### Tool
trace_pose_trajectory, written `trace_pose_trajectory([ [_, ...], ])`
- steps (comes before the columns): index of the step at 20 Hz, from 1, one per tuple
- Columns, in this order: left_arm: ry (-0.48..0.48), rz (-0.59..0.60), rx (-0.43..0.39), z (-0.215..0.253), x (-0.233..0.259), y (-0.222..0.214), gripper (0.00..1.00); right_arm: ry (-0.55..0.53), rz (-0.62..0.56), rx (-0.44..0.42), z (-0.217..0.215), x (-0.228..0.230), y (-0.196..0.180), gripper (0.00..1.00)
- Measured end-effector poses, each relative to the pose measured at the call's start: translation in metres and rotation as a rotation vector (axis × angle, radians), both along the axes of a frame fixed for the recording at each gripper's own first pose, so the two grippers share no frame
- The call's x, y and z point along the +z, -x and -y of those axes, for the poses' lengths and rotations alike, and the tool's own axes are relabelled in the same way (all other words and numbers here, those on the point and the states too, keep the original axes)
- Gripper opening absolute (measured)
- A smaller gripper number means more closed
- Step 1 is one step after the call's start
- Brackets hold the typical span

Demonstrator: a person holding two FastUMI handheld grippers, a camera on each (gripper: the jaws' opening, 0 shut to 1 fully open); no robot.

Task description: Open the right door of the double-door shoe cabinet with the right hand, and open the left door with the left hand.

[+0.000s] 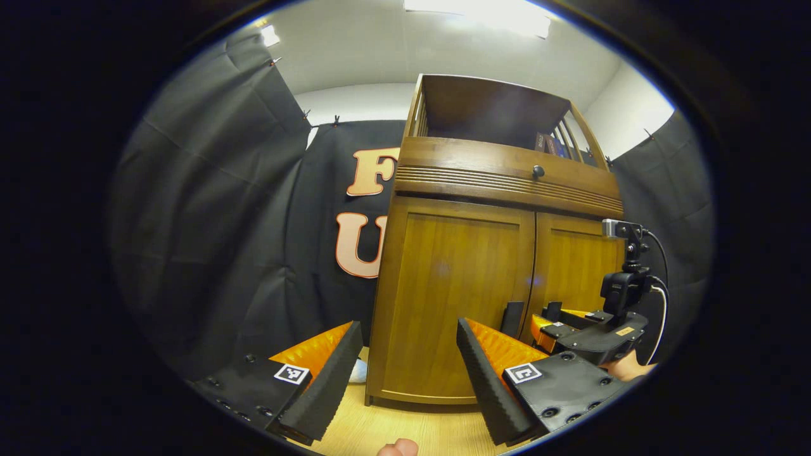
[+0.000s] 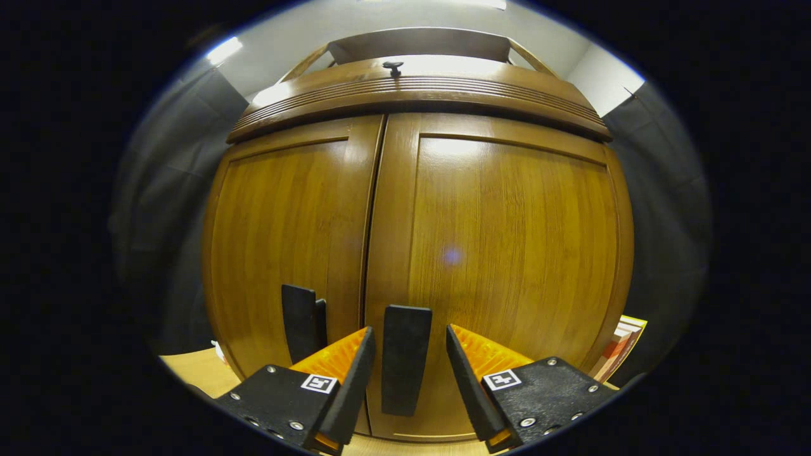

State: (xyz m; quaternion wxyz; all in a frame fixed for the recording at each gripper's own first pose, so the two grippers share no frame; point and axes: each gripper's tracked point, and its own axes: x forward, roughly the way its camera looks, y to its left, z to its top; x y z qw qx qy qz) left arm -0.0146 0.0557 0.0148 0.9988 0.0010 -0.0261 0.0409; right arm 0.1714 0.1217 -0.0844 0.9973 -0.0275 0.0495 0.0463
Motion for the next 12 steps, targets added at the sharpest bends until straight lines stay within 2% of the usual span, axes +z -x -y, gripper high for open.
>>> trace_pose_trajectory([
  [1,-0.001,0.000,0.003,-0.002,0.000,0.000,0.98,-0.010,-0.011,-0.006,0.000,-0.002,-0.002,0.58],
  [2,-0.003,0.001,0.005,-0.004,0.000,0.000,0.98,-0.017,-0.022,-0.015,0.001,-0.005,-0.003,0.61],
  [4,-0.008,0.002,0.010,-0.008,0.001,0.000,0.98,-0.043,-0.028,-0.015,-0.001,-0.008,-0.003,0.52],
  [5,-0.008,0.001,0.011,-0.009,0.000,0.000,0.98,-0.065,-0.034,-0.013,-0.002,-0.012,-0.002,0.42],
  [8,-0.009,-0.001,0.017,-0.015,-0.001,0.002,0.98,-0.086,-0.060,-0.025,-0.003,-0.019,-0.003,0.36],
  [11,-0.012,-0.004,0.013,-0.016,-0.001,0.003,0.99,-0.053,-0.109,0.004,-0.004,-0.022,-0.001,0.31],
  [12,-0.012,-0.003,0.011,-0.016,-0.001,0.003,0.99,-0.060,-0.117,0.008,-0.004,-0.023,-0.002,0.25],
])
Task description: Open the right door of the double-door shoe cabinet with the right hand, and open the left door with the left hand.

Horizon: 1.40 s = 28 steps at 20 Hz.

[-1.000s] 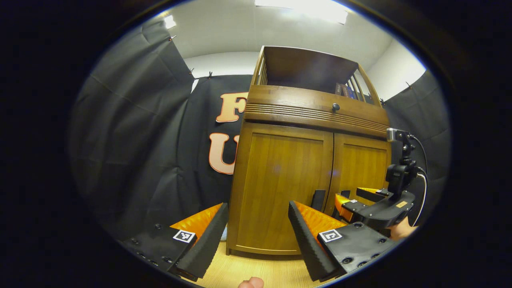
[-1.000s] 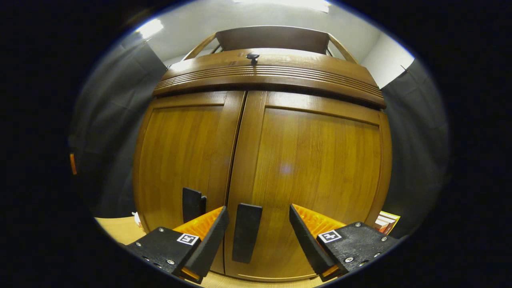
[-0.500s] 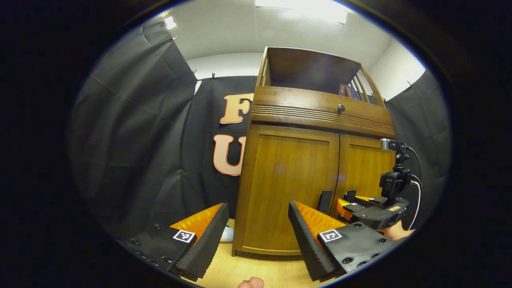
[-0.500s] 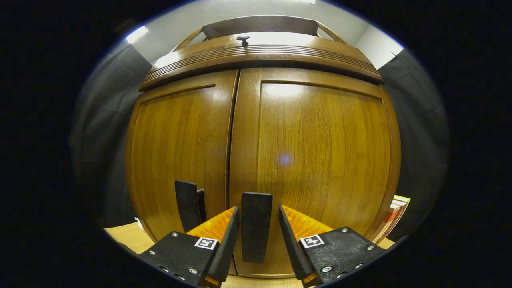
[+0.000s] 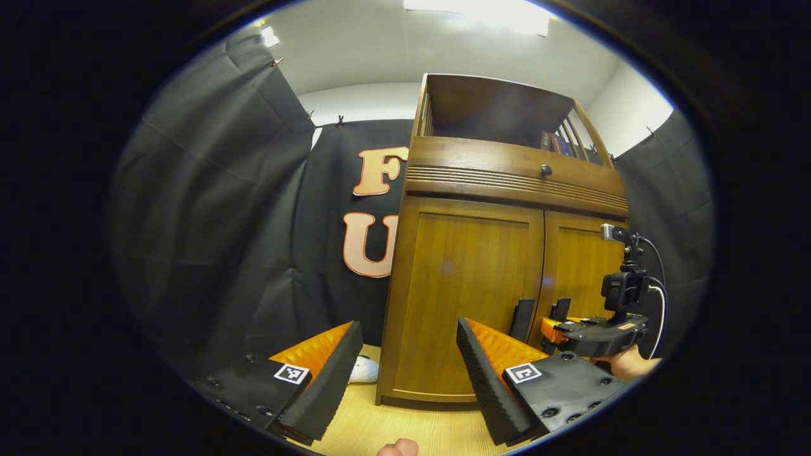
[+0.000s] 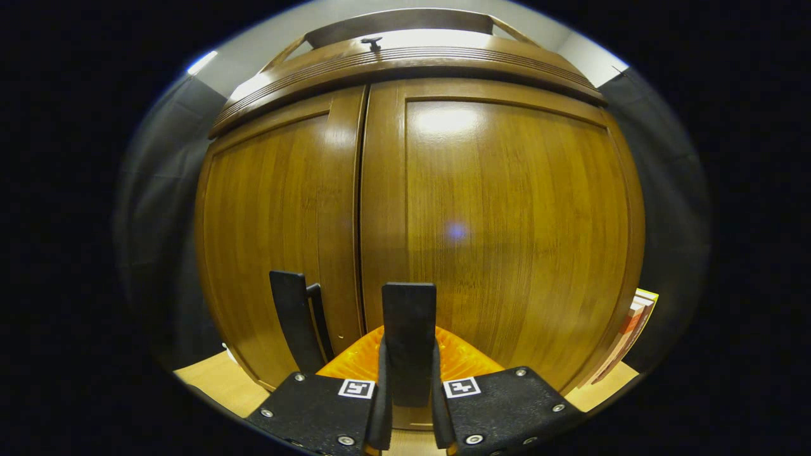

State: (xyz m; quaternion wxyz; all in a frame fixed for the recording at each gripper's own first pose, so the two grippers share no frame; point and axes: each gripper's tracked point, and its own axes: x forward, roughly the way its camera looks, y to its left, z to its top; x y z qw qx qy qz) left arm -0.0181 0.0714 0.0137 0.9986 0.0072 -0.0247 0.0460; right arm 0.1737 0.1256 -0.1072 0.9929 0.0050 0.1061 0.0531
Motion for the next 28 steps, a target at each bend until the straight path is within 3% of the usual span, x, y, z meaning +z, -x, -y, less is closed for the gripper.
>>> trace_pose_trajectory([
  [6,0.000,-0.004,-0.020,0.006,-0.002,0.008,0.98,-0.003,-0.013,-0.005,0.001,-0.001,0.004,0.14],
  [9,-0.007,-0.008,-0.023,0.007,-0.003,0.015,0.99,-0.001,-0.014,0.012,0.002,0.002,0.014,0.14],
  [10,-0.010,-0.012,-0.024,0.008,-0.004,0.017,0.98,-0.004,-0.016,0.016,0.002,0.002,0.017,0.18],
  [14,-0.021,-0.018,-0.023,0.008,-0.006,0.025,0.99,-0.002,-0.021,0.049,0.003,0.005,0.035,0.14],
  [15,-0.021,-0.019,-0.021,0.008,-0.006,0.025,0.99,-0.007,-0.021,0.061,0.004,0.006,0.039,0.18],
  [18,-0.024,-0.020,-0.020,0.010,-0.005,0.029,0.98,-0.014,-0.032,0.095,0.007,0.008,0.055,0.14],
  [19,-0.027,-0.019,-0.020,0.011,-0.004,0.030,0.98,-0.011,-0.035,0.106,0.008,0.010,0.061,0.23],
  [20,-0.032,-0.018,-0.020,0.012,-0.004,0.032,0.98,-0.013,-0.038,0.114,0.010,0.011,0.069,0.18],
  [25,-0.030,-0.022,-0.041,0.025,-0.008,0.030,0.99,-0.027,-0.073,0.122,0.031,0.020,0.109,0.18],
  [26,-0.029,-0.024,-0.048,0.030,-0.008,0.029,0.99,-0.026,-0.077,0.119,0.037,0.025,0.117,0.23],
  [28,-0.028,-0.029,-0.070,0.041,-0.010,0.027,0.99,-0.029,-0.081,0.111,0.047,0.029,0.131,0.18],
])
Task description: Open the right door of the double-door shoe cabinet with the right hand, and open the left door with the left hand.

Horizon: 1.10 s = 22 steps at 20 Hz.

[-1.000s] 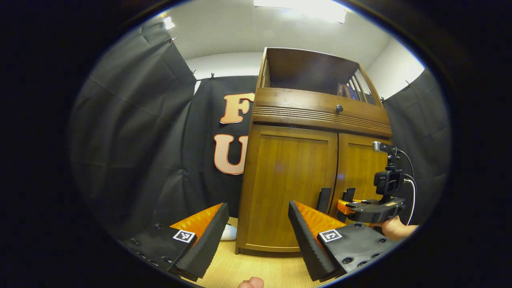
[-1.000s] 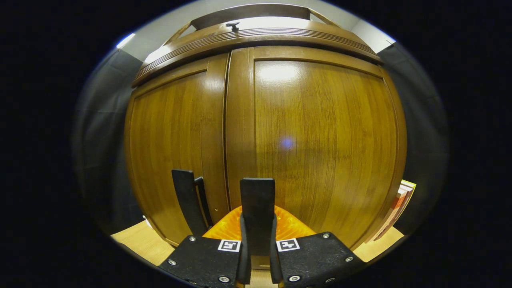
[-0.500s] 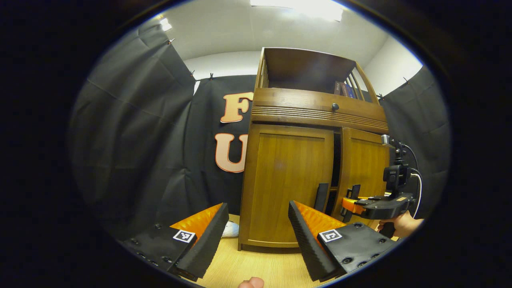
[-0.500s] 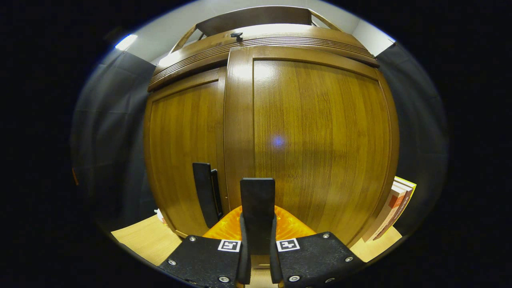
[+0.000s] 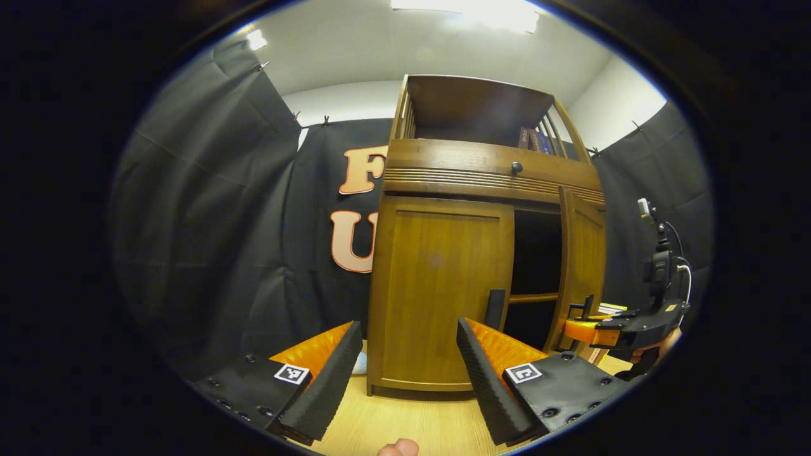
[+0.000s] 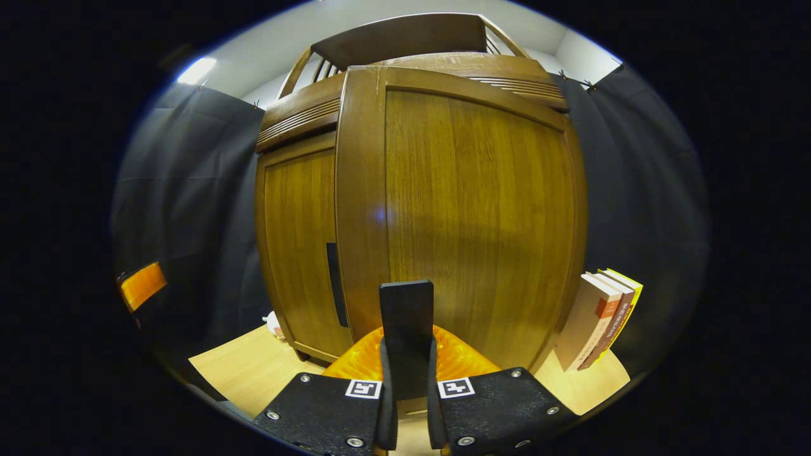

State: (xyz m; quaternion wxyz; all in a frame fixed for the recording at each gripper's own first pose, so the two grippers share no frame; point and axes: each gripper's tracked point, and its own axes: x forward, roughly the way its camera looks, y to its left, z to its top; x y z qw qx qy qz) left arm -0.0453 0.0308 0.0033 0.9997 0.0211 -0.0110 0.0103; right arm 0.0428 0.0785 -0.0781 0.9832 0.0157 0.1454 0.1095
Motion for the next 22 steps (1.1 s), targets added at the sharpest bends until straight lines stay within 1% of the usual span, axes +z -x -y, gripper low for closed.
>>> trace_pose_trajectory([
  [5,0.007,-0.012,-0.058,0.034,-0.007,-0.005,0.99,0.004,-0.001,-0.027,0.026,0.008,0.030,0.18],
  [9,0.012,-0.022,-0.100,0.062,-0.012,-0.008,0.99,0.030,-0.015,-0.054,0.064,0.013,0.058,0.18],
  [13,0.029,-0.034,-0.122,0.088,-0.020,-0.005,0.99,0.058,-0.003,-0.119,0.112,0.018,0.082,0.17],
  [16,0.051,-0.047,-0.111,0.102,-0.024,-0.003,0.99,0.090,0.024,-0.176,0.150,0.018,0.091,0.17],
  [17,0.059,-0.048,-0.103,0.107,-0.026,-0.003,0.97,0.091,0.031,-0.203,0.166,0.019,0.092,0.14],
  [18,0.065,-0.050,-0.095,0.111,-0.028,-0.001,0.99,0.083,0.029,-0.224,0.180,0.019,0.093,0.12],
  [19,0.068,-0.050,-0.086,0.117,-0.029,0.001,0.98,0.065,0.031,-0.235,0.192,0.020,0.093,0.07],
  [20,0.067,-0.051,-0.079,0.121,-0.031,0.002,0.98,0.048,0.030,-0.244,0.204,0.019,0.094,0.10],
  [21,0.062,-0.052,-0.071,0.125,-0.033,0.004,0.97,0.033,0.036,-0.241,0.213,0.019,0.094,0.01],
  [22,0.051,-0.054,-0.057,0.128,-0.036,0.005,0.99,0.012,0.040,-0.229,0.217,0.020,0.096,0.00],
])
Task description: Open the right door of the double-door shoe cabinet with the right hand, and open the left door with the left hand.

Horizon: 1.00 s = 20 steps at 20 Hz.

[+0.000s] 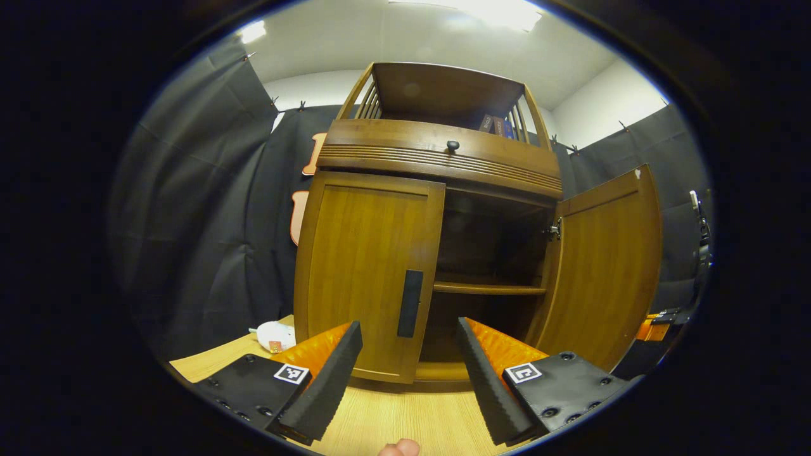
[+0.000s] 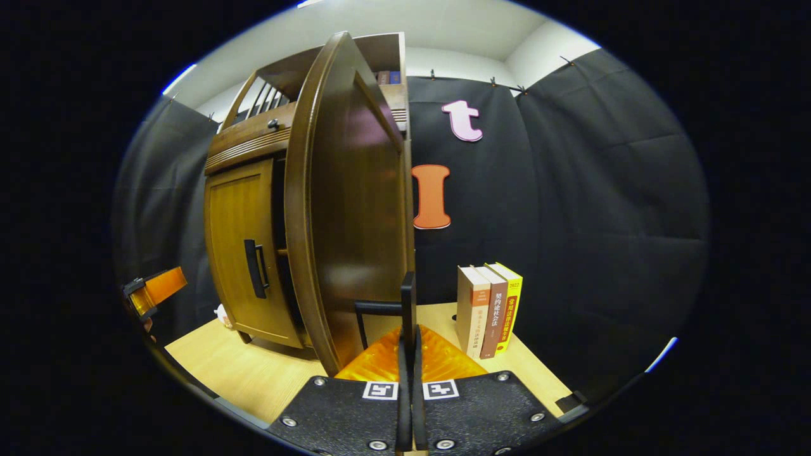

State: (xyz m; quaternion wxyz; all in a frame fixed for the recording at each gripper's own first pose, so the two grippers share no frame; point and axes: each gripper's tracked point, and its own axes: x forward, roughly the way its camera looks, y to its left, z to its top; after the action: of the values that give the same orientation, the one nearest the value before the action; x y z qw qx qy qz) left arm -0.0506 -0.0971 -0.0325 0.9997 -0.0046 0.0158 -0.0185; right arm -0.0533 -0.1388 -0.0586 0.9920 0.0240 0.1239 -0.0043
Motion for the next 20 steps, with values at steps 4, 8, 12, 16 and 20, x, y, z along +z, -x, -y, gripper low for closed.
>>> trace_pose_trajectory([
  [4,-0.026,-0.016,0.034,0.009,-0.008,0.007,0.99,-0.017,0.016,0.044,0.013,0.000,-0.002,0.00],
  [8,-0.050,-0.028,0.024,0.019,-0.011,0.000,0.99,-0.026,0.035,0.079,0.023,0.001,-0.004,0.05],
  [12,-0.056,-0.024,-0.003,0.025,-0.012,-0.005,0.98,-0.033,0.066,0.125,0.036,0.002,-0.004,0.05],
  [16,-0.079,-0.045,-0.050,0.036,-0.017,-0.013,0.95,-0.037,0.074,0.188,0.043,0.001,-0.009,0.07],
  [20,-0.098,-0.058,-0.071,0.045,-0.027,-0.023,0.99,-0.058,0.062,0.200,0.044,0.000,-0.006,0.05],
])
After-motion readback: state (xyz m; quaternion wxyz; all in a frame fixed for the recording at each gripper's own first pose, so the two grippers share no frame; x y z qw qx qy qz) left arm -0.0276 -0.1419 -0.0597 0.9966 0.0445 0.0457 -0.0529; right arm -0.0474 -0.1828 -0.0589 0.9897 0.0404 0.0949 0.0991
